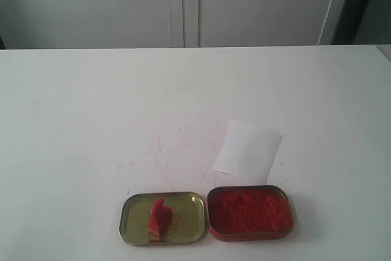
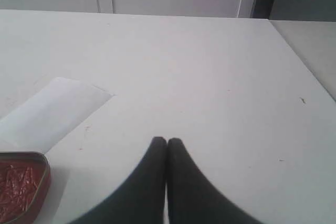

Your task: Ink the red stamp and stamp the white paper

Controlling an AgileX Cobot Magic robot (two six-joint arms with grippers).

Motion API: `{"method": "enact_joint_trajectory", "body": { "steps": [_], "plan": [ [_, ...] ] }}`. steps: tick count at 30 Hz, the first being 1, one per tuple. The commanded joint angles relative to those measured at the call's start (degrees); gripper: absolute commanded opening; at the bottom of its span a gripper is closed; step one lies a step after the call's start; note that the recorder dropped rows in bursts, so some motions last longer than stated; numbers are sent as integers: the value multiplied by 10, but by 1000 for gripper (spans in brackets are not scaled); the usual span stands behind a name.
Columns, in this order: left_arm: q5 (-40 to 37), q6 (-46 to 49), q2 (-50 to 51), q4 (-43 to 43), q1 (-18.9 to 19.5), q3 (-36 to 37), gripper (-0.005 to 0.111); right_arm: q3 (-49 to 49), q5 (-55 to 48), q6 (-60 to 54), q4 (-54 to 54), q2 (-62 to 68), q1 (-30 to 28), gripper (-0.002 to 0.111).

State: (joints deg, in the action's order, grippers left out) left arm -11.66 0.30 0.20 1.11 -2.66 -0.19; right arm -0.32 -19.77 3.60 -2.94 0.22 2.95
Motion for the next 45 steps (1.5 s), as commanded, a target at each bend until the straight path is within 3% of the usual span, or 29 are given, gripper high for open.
{"method": "enact_joint_trajectory", "body": {
  "steps": [1, 16, 29, 45],
  "plan": [
    [0, 2, -2, -1, 2, 2, 0, 3, 2, 1, -1, -2, 0, 0],
    [0, 2, -2, -1, 2, 2, 0, 3, 12, 1, -1, -2, 0, 0],
    [0, 2, -2, -1, 2, 2, 0, 3, 188, 1, -1, -2, 0, 0],
    [0, 2, -2, -1, 2, 2, 0, 3, 225, 1, -1, -2, 0, 0]
  ]
}}
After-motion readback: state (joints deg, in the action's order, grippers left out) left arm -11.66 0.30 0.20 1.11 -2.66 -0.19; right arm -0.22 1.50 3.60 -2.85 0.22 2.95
